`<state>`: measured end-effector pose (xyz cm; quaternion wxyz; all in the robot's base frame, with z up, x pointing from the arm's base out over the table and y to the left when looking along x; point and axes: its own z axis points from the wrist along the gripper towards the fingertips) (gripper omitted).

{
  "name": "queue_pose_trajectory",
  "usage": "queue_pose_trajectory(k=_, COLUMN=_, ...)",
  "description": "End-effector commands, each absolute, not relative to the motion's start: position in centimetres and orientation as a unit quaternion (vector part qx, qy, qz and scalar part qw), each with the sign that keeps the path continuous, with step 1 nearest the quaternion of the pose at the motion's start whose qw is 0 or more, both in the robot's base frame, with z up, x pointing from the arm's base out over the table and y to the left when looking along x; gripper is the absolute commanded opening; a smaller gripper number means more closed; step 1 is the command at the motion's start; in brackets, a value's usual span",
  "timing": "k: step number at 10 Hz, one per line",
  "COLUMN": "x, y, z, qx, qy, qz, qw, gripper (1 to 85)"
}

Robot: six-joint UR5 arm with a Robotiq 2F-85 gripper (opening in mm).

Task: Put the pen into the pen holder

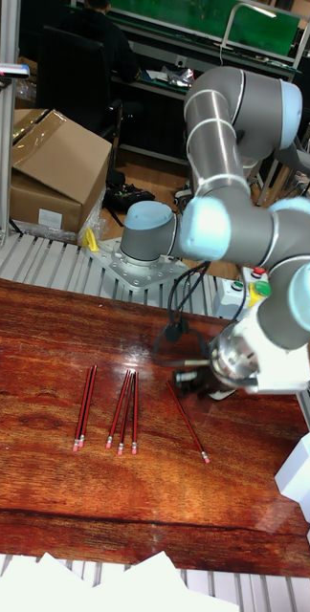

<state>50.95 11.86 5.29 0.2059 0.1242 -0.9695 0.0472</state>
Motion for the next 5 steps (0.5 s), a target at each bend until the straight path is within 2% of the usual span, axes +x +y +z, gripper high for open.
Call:
queue_pose_trajectory(k=1, x=48.5, y=12.9, z=11.3, qx=0.112, qy=-0.964, qz=0.049, qw=0.238, gripper=41.7)
queue_pose_trajectory(k=2, x=48.7, y=12.9, z=11.3, qx=0.113, qy=-0.964, qz=0.048, qw=0.237, gripper=42.3)
queue_pose_trajectory(k=5, x=51.8, y=12.6, z=6.3, qx=0.121, qy=-0.968, qz=0.055, qw=0.213, gripper=42.7)
